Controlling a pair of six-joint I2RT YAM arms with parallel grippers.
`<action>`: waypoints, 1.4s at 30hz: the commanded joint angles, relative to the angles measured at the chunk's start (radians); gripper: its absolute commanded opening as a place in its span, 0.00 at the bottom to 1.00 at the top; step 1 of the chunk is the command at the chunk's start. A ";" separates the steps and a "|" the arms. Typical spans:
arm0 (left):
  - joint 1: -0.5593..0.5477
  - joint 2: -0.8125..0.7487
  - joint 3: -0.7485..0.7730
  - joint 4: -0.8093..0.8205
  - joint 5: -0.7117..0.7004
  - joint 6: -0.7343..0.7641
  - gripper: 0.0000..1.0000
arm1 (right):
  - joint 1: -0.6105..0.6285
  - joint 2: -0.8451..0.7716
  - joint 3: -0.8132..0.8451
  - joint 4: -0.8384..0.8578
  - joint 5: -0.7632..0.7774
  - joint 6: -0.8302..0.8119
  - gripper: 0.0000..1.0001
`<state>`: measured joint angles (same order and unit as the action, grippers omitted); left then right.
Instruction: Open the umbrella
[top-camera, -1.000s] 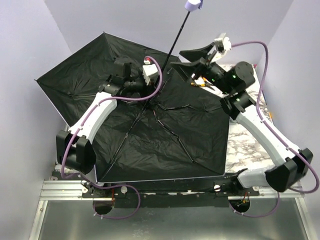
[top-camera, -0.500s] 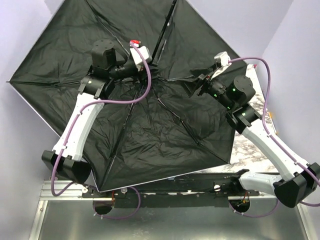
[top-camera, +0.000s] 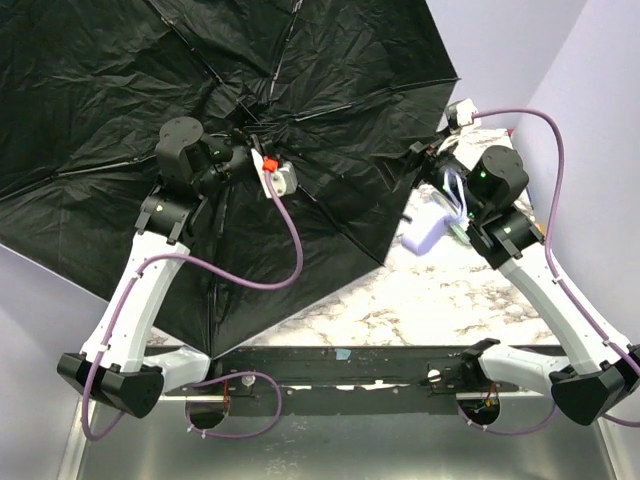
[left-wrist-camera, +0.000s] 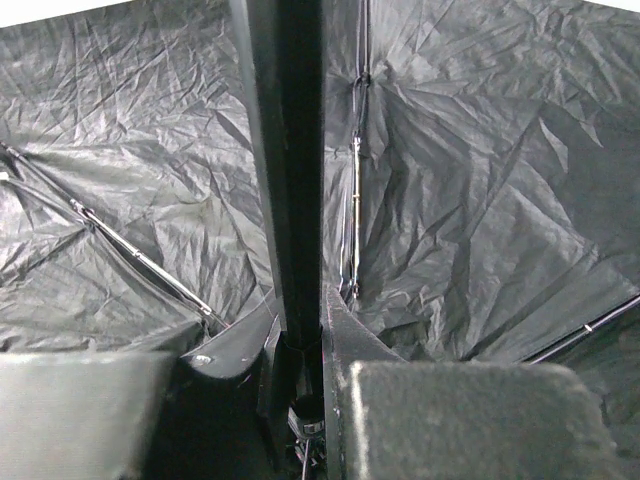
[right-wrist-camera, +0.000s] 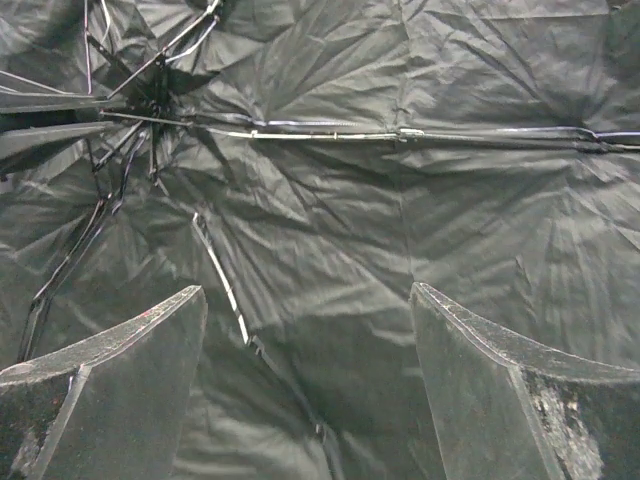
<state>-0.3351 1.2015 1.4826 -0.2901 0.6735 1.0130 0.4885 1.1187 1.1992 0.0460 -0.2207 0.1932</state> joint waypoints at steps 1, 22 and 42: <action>0.002 -0.073 -0.089 0.188 -0.085 0.378 0.00 | -0.007 0.017 0.082 -0.154 -0.040 -0.003 0.85; 0.002 -0.041 -0.219 0.329 -0.185 1.035 0.00 | -0.012 0.231 0.409 -0.785 -0.645 -0.114 0.85; 0.002 0.063 -0.177 0.432 -0.267 1.119 0.00 | 0.101 0.350 0.329 -1.131 -0.641 -0.441 0.76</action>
<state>-0.3347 1.2556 1.2526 0.0490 0.4282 2.0529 0.5854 1.4345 1.5524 -1.0027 -0.8806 -0.1482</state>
